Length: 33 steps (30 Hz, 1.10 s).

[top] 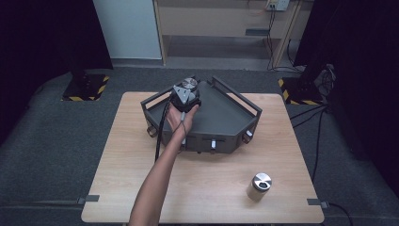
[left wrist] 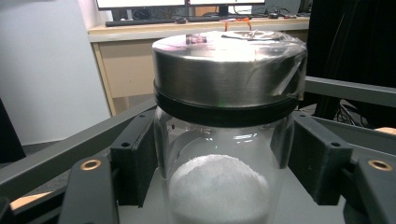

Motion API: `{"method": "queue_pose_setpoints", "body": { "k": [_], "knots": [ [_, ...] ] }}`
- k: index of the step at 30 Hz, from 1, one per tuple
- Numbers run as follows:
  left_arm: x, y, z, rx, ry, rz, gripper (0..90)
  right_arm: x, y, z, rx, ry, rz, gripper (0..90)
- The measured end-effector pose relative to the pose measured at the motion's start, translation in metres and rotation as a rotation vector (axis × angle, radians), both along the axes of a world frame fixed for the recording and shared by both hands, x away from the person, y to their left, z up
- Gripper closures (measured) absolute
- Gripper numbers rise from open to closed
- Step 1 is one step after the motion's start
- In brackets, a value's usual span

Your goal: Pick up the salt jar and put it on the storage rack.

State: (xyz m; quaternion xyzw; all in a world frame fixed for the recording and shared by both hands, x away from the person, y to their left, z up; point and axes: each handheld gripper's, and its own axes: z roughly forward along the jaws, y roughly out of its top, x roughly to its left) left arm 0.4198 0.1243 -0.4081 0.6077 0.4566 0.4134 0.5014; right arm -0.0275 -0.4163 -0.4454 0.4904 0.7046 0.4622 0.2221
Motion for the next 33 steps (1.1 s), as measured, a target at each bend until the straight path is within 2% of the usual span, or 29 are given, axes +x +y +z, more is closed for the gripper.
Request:
{"method": "queue_pose_setpoints", "body": {
  "k": [33],
  "knots": [
    [-0.0004, -0.0020, 0.0010, 0.004, 0.003, 0.007, 30.3, -0.0023, 0.0010, 0.0016, -0.006, -0.012, 0.000, 6.6]
  ]
}}
